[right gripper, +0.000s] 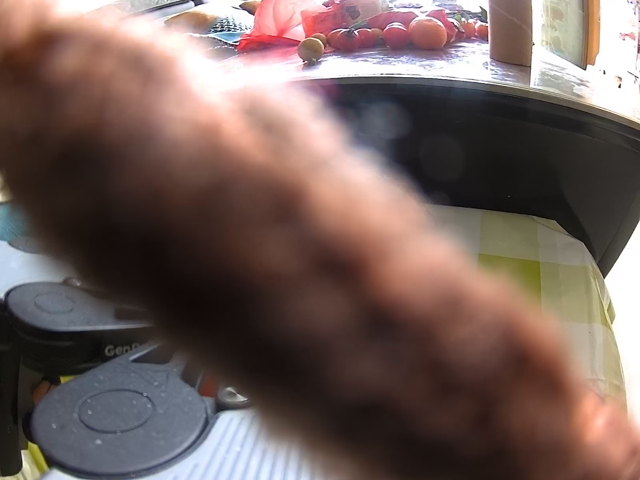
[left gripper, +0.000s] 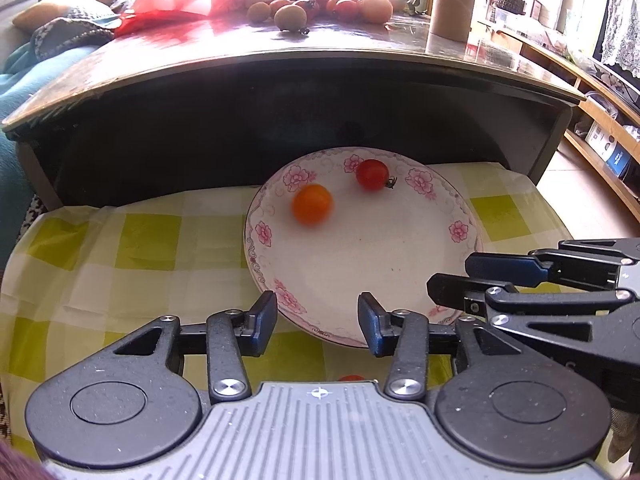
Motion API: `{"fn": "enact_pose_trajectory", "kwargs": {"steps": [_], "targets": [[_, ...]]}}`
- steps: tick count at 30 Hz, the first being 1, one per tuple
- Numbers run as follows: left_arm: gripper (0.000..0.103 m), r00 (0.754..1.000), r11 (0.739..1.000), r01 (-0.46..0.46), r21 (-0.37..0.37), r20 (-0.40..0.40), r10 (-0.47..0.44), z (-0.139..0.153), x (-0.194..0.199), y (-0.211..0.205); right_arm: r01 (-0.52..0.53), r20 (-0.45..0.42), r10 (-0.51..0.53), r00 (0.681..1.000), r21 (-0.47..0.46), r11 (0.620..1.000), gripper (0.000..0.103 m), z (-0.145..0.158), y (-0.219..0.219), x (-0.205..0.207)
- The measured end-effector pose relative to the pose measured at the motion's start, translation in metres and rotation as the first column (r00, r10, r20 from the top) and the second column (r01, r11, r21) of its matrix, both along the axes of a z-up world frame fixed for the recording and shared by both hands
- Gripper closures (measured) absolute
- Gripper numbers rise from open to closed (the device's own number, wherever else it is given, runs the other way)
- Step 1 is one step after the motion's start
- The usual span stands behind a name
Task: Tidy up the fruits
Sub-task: 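Carry both tomatoes to the white flowered plate and open both tools, then grasp a brown round fruit with the left tool while the right tool grasps the large red tomato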
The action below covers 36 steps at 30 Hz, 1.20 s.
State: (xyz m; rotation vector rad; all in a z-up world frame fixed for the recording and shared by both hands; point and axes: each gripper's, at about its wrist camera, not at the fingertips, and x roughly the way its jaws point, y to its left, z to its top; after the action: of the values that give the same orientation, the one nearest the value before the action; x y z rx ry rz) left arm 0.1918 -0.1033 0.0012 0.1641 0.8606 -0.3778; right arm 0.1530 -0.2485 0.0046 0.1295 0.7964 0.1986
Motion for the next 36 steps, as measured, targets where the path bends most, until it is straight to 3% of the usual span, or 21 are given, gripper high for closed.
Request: {"fn": "enact_pose_trajectory", "kwargs": {"steps": [7, 19, 32, 36], "targets": [[0.043, 1.000, 1.000, -0.004, 0.019, 0.013, 0.004, 0.006, -0.011, 0.008, -0.016, -0.001, 0.016, 1.000, 0.005, 1.000, 0.070, 0.005, 0.006, -0.009], [0.040, 1.000, 0.999, -0.029, 0.024, 0.005, 0.029, 0.014, -0.045, 0.040, -0.087, -0.034, 0.088, 0.996, 0.024, 0.996, 0.070, 0.008, 0.033, -0.039], [0.038, 0.999, 0.998, 0.014, 0.060, -0.053, -0.011, 0.006, -0.083, 0.068, -0.188, -0.113, 0.191, 0.975, 0.036, 0.982, 0.069, 0.001, 0.065, -0.080], [0.037, 0.997, 0.995, 0.027, 0.092, -0.075, -0.020, 0.007, -0.098, 0.083, -0.228, -0.127, 0.233, 0.964, 0.048, 0.972, 0.063, -0.002, 0.073, -0.086]]}}
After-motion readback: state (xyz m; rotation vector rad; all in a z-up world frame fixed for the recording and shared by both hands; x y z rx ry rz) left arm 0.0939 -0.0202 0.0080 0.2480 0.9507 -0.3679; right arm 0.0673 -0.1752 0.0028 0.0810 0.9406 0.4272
